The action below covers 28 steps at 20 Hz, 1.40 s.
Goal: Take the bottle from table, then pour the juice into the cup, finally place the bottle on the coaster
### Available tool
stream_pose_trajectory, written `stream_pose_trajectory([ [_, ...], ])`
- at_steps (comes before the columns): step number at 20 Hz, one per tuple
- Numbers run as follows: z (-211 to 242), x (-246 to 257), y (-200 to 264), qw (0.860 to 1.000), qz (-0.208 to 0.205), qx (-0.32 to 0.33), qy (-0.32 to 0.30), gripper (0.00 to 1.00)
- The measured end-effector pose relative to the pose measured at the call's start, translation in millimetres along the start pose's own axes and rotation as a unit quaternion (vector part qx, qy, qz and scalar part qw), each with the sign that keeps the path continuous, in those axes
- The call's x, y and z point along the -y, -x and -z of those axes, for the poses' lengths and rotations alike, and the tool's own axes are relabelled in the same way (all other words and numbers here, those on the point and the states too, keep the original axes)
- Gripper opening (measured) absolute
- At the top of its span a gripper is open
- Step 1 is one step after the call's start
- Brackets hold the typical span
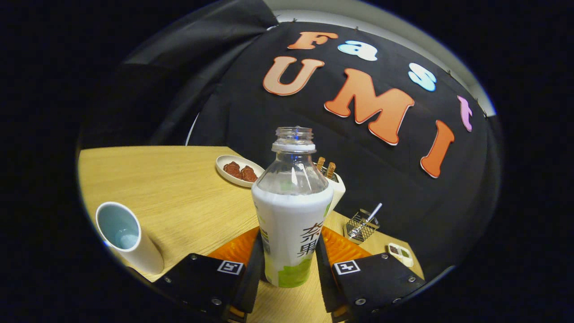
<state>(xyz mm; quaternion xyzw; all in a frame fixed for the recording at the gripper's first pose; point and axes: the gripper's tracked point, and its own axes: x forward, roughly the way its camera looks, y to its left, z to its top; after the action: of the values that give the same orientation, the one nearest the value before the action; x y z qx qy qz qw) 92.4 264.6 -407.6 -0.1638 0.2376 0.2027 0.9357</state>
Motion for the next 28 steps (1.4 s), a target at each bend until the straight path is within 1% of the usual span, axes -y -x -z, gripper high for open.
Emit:
stream_pose_trajectory([
  [5, 10.3, 2.3, -20.3, 0.997, -0.011, -0.007, -0.075, 0.59],
  [9, 14.3, 0.9, -30.1, 0.992, -0.016, -0.012, -0.123, 0.59],
  [13, 22.5, -2.0, -38.0, 0.99, -0.018, -0.022, -0.142, 0.59],
  [15, 30.2, -1.0, -40.7, 0.987, -0.011, -0.033, -0.155, 0.59],
  [18, 30.1, -0.2, -41.7, 0.984, -0.006, -0.03, -0.178, 0.59],
  [20, 31.4, 0.5, -41.3, 0.983, -0.004, -0.031, -0.179, 0.64],
  [22, 32.6, 1.6, -39.3, 0.984, -0.003, -0.034, -0.173, 0.68],
  [23, 32.0, 1.7, -38.1, 0.985, -0.002, -0.034, -0.171, 0.68],
  [25, 26.9, 3.1, -31.7, 0.985, -0.002, -0.027, -0.169, 0.77],
  [26, 23.8, 4.1, -27.6, 0.986, -0.001, -0.024, -0.168, 0.84],
  [28, 14.2, 9.0, -15.9, 0.985, 0.002, -0.013, -0.171, 0.92],
])
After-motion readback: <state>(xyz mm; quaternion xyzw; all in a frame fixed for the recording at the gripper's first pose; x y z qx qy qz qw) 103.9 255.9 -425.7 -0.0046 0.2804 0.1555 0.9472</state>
